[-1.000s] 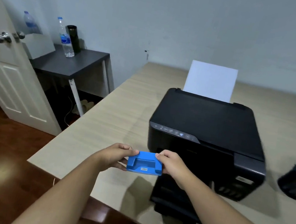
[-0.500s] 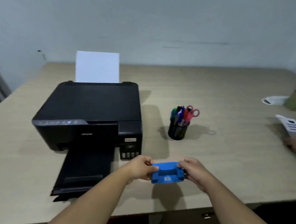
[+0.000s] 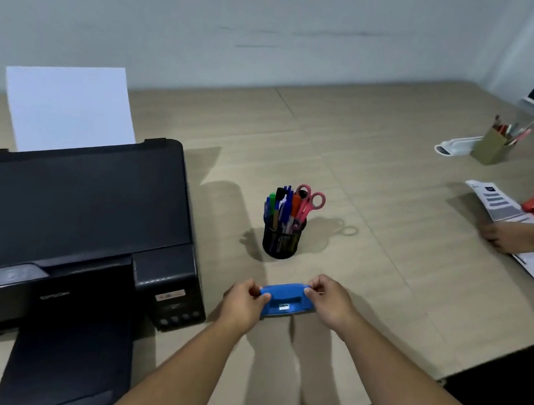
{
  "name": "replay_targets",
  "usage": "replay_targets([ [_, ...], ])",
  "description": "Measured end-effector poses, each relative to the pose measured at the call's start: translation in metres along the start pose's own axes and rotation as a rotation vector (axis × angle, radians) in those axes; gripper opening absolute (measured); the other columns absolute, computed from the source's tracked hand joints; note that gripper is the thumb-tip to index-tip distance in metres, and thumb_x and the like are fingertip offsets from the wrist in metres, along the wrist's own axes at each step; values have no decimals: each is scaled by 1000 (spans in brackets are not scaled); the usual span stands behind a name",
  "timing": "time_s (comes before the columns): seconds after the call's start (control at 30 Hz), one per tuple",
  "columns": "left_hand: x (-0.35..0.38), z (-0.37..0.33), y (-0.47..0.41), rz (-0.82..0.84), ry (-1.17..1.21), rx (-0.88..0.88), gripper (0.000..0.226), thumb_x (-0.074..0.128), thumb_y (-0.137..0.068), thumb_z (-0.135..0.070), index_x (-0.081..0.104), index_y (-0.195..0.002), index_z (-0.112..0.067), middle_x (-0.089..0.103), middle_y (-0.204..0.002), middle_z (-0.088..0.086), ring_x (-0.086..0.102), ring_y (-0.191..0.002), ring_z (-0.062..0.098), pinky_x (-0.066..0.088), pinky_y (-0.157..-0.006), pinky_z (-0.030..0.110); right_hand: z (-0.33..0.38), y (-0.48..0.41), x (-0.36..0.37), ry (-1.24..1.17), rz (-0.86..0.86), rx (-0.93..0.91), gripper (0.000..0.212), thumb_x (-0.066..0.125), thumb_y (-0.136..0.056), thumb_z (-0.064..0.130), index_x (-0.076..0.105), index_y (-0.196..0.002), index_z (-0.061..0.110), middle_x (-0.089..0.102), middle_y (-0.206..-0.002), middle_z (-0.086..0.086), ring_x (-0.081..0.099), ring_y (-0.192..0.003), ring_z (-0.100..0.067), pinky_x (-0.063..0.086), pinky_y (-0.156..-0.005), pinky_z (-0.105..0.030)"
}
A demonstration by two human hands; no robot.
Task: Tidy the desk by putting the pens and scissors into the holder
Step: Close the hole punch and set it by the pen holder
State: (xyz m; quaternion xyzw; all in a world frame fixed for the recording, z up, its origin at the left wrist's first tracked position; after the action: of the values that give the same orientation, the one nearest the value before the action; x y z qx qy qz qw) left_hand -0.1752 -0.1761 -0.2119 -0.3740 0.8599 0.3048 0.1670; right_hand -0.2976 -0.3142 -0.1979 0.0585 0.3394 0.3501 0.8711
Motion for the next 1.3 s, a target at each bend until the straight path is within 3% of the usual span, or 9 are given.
replay_targets([
  [0.1, 3, 5, -12, 38, -52, -8, 15, 61, -87, -31, 51, -83, -21, 60, -90, 1, 58, -85, 20, 50, -83, 35, -3, -12, 6, 37, 15, 32, 6, 56, -91, 17, 56, -85, 15, 60, -88, -3, 55, -84, -17, 41, -73, -26],
  [0.17, 5, 0, -19, 64, -7, -11, 25, 62, -87, -30, 50, -107, -19, 57, -108, 2, 56, -93, 18, 49, -81, 31, 0, -20, 4, 11, -15, 38, 6, 57, -91, 19, 57, -94, 14, 60, -96, -3, 56, -91, -17, 44, -78, -27],
  [0.37, -8, -48, -42, -56, 133, 90, 52, 68, -83, -23, 41, -128, -26, 47, -133, 0, 51, -106, 13, 45, -81, 24, 42, -46, -11, -114, -70, -51, 47, 62, -88, 17, 45, -131, 19, 52, -133, -3, 50, -120, -21, 45, -87, -31],
  [0.5, -18, -70, -62, -39, 185, 66, 72, 72, -79, -17, 33, -138, -28, 40, -145, 2, 47, -126, 23, 49, -99, 43, 64, -74, -21, -120, -42, -92, 71, 66, -83, 9, 30, -143, 20, 41, -147, -5, 43, -132, -23, 43, -96, -31],
  [0.63, -12, -75, -70, 27, 299, 71, 67, 66, -83, -7, 37, -139, -27, 46, -144, 0, 53, -123, 19, 52, -97, 38, 59, -86, -15, -78, 52, -114, 68, 70, -80, 9, 38, -138, 21, 50, -140, -5, 51, -124, -22, 45, -104, -42],
  [0.87, -19, -74, -99, -94, 367, 36, 52, 61, -86, -5, 47, -132, -25, 55, -134, -1, 59, -116, 19, 52, -97, 44, 70, -119, -2, -96, 65, -241, 46, 71, -79, 13, 51, -119, 24, 63, -108, 5, 63, -97, -13, 49, -81, -22],
  [1.07, -43, -93, -156, -192, 388, 51, 43, 61, -83, 2, 55, -120, -18, 62, -126, 3, 62, -107, 18, 52, -95, 38, 111, -180, 12, -57, 104, -291, 43, 70, -79, 11, 52, -118, 15, 64, -117, -5, 57, -91, -14, 43, -80, -23],
  [1.17, -49, -96, -177, -182, 371, 20, 49, 59, -84, 4, 51, -127, -17, 60, -130, 6, 60, -115, 23, 51, -97, 47, 119, -198, 15, -24, 152, -280, 47, 68, -81, 13, 48, -124, 14, 62, -123, -7, 59, -101, -18, 44, -87, -26],
  [1.3, -43, -90, -164, -197, 366, -40, 50, 61, -87, -7, 42, -133, -17, 55, -135, 7, 57, -117, 24, 48, -100, 45, 107, -185, 11, -129, 219, -200, 57, 65, -85, 15, 41, -136, 19, 55, -121, -2, 62, -104, -23, 51, -91, -37],
])
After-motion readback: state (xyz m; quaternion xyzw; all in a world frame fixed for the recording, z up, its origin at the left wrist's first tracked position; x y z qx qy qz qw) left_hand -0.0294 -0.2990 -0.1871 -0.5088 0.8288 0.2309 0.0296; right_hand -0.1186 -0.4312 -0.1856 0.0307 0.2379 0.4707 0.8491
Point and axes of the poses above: each hand's wrist, its own y-axis away from the middle knuckle, its own x-axis out of the palm, z = x × y, the point moved 5 cm from there along -y, towards the middle knuckle
